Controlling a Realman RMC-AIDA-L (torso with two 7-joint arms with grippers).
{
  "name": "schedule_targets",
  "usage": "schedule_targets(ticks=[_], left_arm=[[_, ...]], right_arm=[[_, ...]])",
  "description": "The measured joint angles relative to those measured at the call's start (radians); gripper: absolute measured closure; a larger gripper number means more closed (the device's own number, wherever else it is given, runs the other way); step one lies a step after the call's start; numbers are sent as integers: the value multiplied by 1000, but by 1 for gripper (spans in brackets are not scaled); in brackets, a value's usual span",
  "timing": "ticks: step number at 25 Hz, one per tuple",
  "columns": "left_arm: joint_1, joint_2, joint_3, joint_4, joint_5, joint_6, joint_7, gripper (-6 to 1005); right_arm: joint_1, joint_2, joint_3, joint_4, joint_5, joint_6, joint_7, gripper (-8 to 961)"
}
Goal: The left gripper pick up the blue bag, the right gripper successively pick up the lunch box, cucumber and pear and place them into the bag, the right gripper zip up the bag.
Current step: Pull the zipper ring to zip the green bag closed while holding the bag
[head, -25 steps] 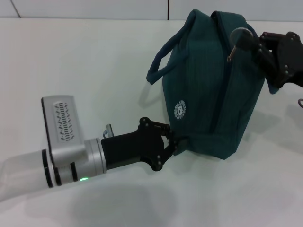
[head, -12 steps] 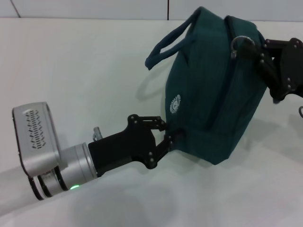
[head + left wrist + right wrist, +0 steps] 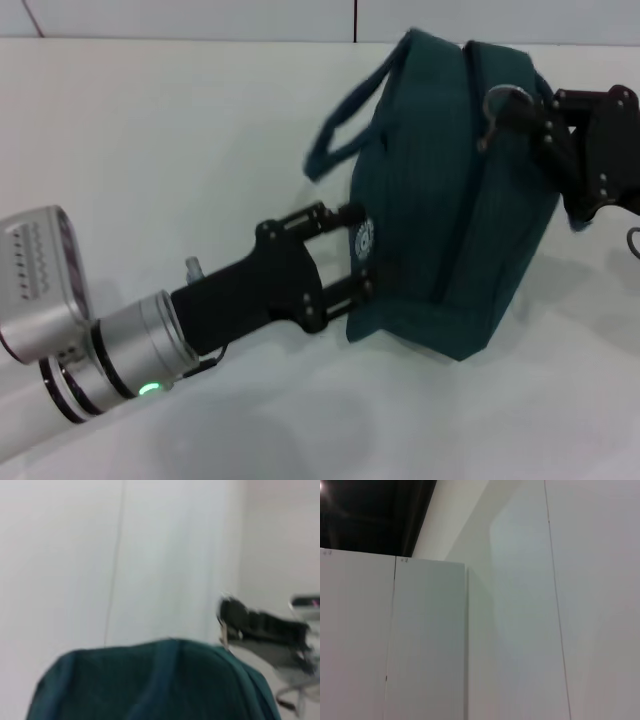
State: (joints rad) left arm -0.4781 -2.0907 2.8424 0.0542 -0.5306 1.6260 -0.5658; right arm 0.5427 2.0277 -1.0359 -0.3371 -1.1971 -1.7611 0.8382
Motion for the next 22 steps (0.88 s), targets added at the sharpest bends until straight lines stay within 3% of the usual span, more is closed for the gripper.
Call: schedule_targets(ticks=[6,11,17,22], left_arm=[[-6,-3,0,30,-49,-6,-20,363],[0,-3,0,53,-88,-4,-28,286],[1,-3,0,66,-111,2,-28,301],[-12,-3,0,67,-107,1,-21,404]], right_arm=[[-4,0,-52,1,41,-2,-14,944],[-19,0,-125,1,112,-5,-54,944],[-29,0,-132,1,124,-9,-69,944],[-31,0,-133,1,125,-12,-70,944]])
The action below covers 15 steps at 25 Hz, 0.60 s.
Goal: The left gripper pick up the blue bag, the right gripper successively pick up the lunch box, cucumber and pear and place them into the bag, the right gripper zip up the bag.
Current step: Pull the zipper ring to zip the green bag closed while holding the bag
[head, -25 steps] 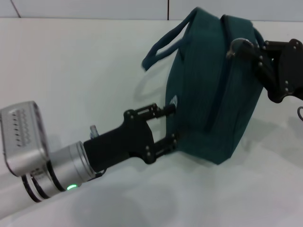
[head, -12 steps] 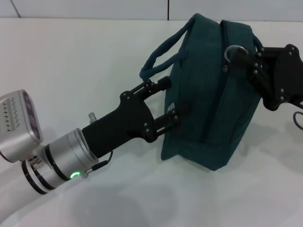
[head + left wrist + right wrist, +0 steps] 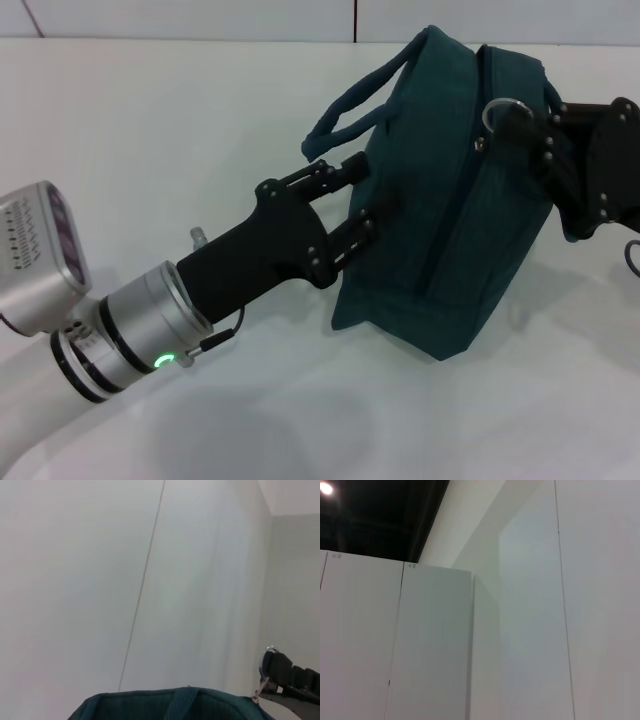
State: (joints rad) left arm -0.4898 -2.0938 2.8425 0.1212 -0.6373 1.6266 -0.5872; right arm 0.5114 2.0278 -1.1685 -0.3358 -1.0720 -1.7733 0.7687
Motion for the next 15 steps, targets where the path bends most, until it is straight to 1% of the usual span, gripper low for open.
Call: schedule_targets(ticks=[9,14,15], left_arm=[[-12,-1,0,2,3,-6,39,645],[-21,3,0,-9,5,-7,56,883],[-21,4,0,-13,6,-7,61,895]], right_arm=[[-1,0,-12,13,17,-21,0,945],[0,0,-12,30,40,-21,0,945],[0,0,-12,37,51,-21,0,944]])
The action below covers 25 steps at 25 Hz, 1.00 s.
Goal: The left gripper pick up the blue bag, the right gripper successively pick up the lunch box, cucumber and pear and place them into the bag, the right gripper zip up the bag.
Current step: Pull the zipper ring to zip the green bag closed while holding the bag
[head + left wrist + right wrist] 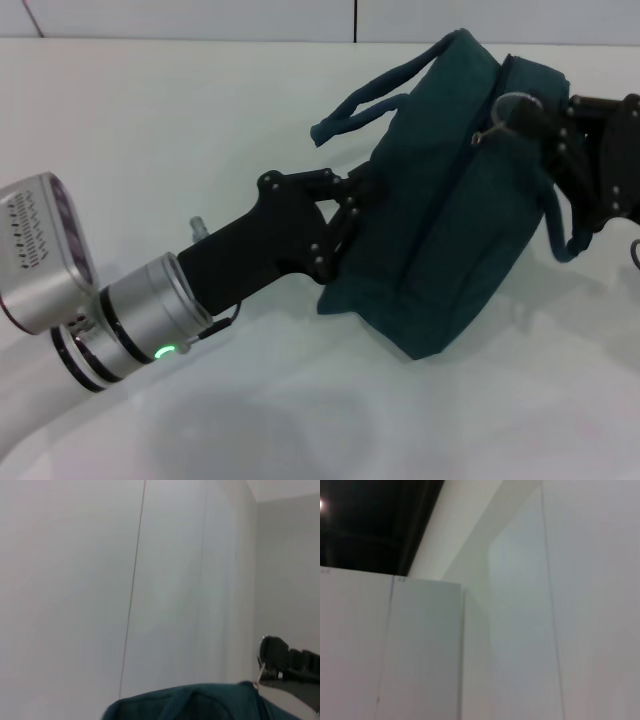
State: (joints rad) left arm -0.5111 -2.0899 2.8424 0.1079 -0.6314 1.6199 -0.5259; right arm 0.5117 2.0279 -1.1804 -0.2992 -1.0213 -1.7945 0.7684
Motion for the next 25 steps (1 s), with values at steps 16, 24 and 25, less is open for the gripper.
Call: schedule_targets(ticks=[16,24,25], left_arm=[[-3,7,0,-91,59,17,-2,908],[9,8,0,-156,11,80,-47,883],[10,8,0,-160,9,83,-50,880]], right_arm=[[-8,-1,13,127,188,56,9,944],[-43,-6,22,128,221,77,9,944],[-45,-6,23,128,222,81,9,944]])
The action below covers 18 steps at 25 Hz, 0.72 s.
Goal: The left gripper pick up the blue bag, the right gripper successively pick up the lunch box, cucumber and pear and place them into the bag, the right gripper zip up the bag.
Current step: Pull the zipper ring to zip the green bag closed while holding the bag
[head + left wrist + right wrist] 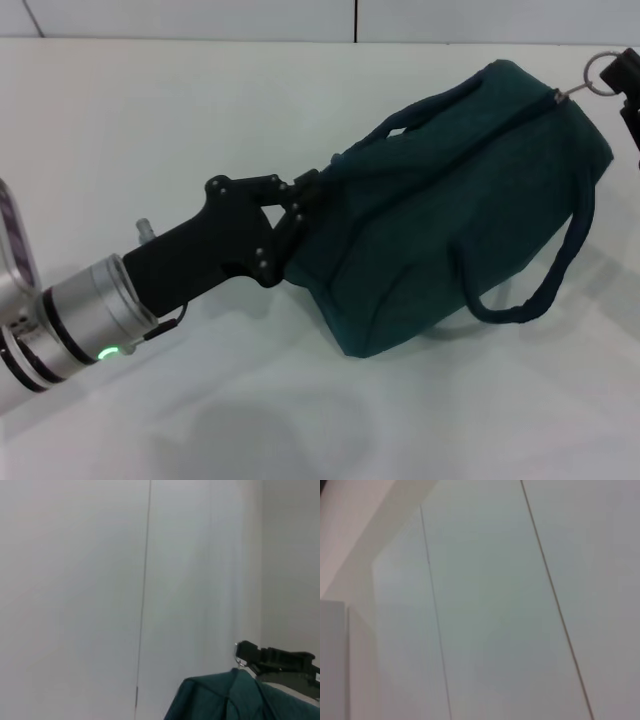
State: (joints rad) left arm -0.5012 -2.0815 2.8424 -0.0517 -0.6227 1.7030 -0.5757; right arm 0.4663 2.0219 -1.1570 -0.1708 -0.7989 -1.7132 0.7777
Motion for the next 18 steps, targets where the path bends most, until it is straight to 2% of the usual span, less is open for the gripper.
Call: schedule_targets(ticks=[15,18], left_arm=[[25,7,0,-46,-38,39,-66,834],[23,2,0,-45,-48,38,-82,824]], right_arm=[[-11,-3,-1,-1,11,57,1,941],[-10,-2,-6,-5,9,53,2,941]])
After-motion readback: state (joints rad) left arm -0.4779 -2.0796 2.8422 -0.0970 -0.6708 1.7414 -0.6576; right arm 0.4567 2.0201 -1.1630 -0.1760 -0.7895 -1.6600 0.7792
